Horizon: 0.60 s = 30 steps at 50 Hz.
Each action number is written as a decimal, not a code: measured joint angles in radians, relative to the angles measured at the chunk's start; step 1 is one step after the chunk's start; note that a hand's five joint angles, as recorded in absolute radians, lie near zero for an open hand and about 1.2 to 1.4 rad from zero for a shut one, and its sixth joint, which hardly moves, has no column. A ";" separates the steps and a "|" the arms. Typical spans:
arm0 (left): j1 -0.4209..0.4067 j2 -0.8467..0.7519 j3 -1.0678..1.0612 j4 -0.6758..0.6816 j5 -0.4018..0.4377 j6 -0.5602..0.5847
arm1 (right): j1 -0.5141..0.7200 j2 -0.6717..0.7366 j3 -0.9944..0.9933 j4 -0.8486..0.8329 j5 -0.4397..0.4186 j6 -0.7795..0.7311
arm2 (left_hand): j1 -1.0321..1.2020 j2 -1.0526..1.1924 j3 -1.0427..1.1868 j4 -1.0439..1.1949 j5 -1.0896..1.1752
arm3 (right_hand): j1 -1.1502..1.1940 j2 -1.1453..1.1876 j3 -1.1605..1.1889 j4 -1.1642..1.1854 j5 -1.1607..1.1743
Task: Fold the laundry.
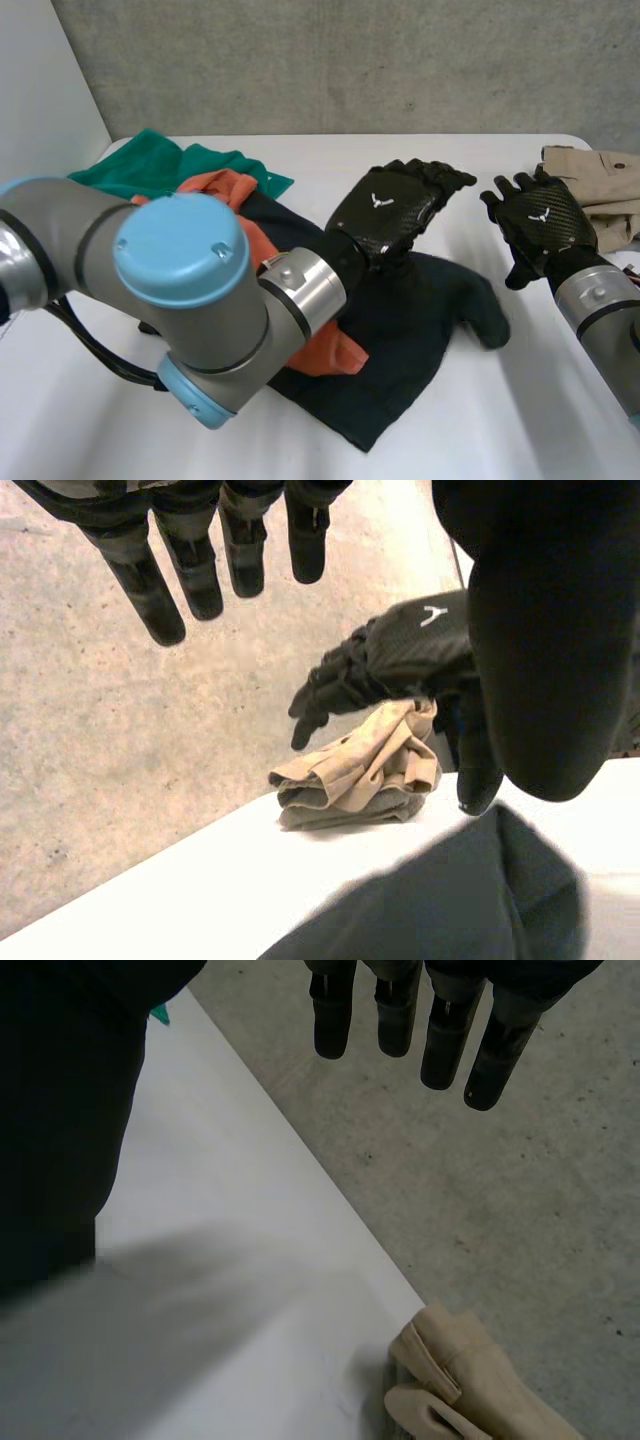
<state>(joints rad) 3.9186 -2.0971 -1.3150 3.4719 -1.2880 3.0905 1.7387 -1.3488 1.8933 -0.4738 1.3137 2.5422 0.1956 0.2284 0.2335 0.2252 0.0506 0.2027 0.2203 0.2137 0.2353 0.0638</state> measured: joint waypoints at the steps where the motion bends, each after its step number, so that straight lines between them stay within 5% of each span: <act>1: 0.001 -0.001 -0.002 0.002 -0.001 0.003 | -0.001 0.000 0.000 0.000 0.000 0.000 | 0.000 -0.010 -0.011 -0.011 -0.003 | 0.000 0.000 0.000 0.000 0.000; 12: 0.137 0.132 -0.106 -0.024 -0.029 0.097 | -0.023 -0.018 -0.024 0.015 -0.010 0.002 | 0.000 -0.013 -0.012 -0.012 -0.003 | 0.000 0.000 0.000 0.000 0.000; 17: 0.236 0.200 -0.198 -0.112 -0.071 0.243 | -0.025 -0.088 -0.046 0.120 -0.077 0.012 | 0.004 -0.012 -0.011 -0.012 -0.003 | 0.000 0.000 0.000 0.000 0.000; 18: 0.242 0.197 -0.205 -0.124 -0.074 0.263 | -0.022 -0.116 -0.057 0.233 -0.157 0.012 | 0.004 -0.012 -0.011 -0.012 -0.003 | 0.000 0.000 0.000 0.000 0.000; 23: 0.284 0.111 -0.223 -0.175 -0.101 0.407 | -0.007 -0.118 -0.058 0.371 -0.261 0.008 | 0.081 0.042 0.035 0.047 0.049 | 0.000 0.000 0.000 0.000 0.000; 30: 0.310 -0.011 -0.188 -0.170 -0.118 0.489 | 0.053 -0.002 -0.060 0.326 -0.230 -0.006 | 0.171 0.138 0.132 0.142 0.145 | 0.000 0.000 0.000 0.000 0.000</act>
<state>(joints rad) 4.2288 -2.1078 -1.5032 3.3021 -1.4062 3.5795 1.7917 -1.3503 1.8332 -0.1480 1.0834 2.5358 0.3670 0.3659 0.3658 0.3673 0.1958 0.2027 0.2203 0.2137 0.2353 0.0638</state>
